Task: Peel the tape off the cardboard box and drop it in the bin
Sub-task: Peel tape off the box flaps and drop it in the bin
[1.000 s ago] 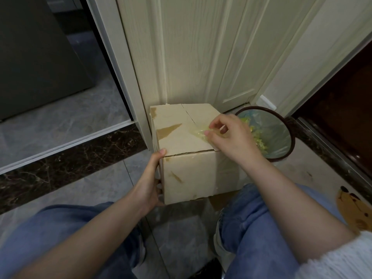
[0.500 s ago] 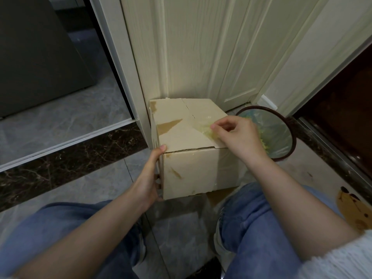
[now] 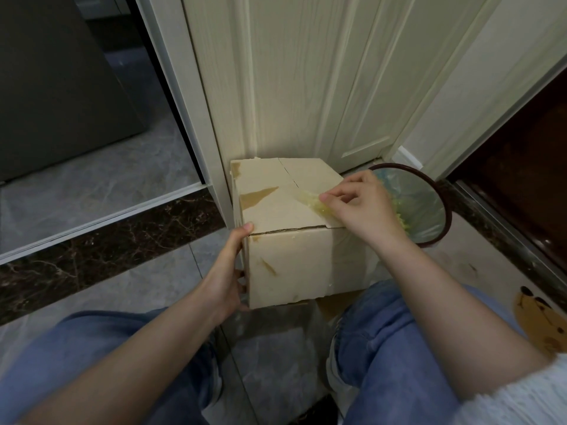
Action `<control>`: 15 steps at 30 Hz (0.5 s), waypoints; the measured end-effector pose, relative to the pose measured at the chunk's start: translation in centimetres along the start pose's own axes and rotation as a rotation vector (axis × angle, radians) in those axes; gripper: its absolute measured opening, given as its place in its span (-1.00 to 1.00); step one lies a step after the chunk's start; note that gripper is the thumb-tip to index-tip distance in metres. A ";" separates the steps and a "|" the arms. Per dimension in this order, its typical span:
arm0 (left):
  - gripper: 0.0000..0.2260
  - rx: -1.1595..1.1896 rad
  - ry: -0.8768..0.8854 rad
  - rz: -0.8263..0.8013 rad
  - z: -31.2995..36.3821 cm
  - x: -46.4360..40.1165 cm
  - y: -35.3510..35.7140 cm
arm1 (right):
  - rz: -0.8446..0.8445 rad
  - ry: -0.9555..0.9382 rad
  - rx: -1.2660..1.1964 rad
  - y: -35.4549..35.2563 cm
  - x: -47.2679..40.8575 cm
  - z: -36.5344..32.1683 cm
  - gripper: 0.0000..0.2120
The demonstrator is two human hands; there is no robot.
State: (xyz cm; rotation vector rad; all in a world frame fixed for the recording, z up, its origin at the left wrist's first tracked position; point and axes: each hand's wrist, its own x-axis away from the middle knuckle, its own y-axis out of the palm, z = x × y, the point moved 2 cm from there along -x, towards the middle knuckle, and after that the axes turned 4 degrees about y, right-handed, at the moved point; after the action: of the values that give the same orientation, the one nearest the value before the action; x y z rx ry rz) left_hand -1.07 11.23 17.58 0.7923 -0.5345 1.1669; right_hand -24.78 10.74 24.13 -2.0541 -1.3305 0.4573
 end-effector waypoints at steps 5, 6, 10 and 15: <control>-0.16 0.021 0.007 0.004 0.0 0.0 0.1 | 0.050 -0.064 -0.006 -0.1 0.3 -0.1 -0.89; -0.17 0.025 0.005 0.005 0.0 -0.1 0.0 | 0.067 -0.062 -0.027 -0.1 0.2 -0.1 -0.87; -0.17 0.021 0.005 0.008 0.0 -0.2 -0.1 | 0.047 -0.022 -0.095 -0.3 0.1 -0.1 -0.56; -0.13 0.028 0.001 0.007 0.0 -0.2 -0.2 | 0.023 -0.024 -0.137 -0.1 0.1 -0.1 -0.74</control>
State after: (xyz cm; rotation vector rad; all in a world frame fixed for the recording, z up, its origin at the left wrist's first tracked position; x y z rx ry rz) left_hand -0.92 11.06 17.33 0.8144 -0.5213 1.1839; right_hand -24.74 10.85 24.30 -2.1837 -1.3885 0.4117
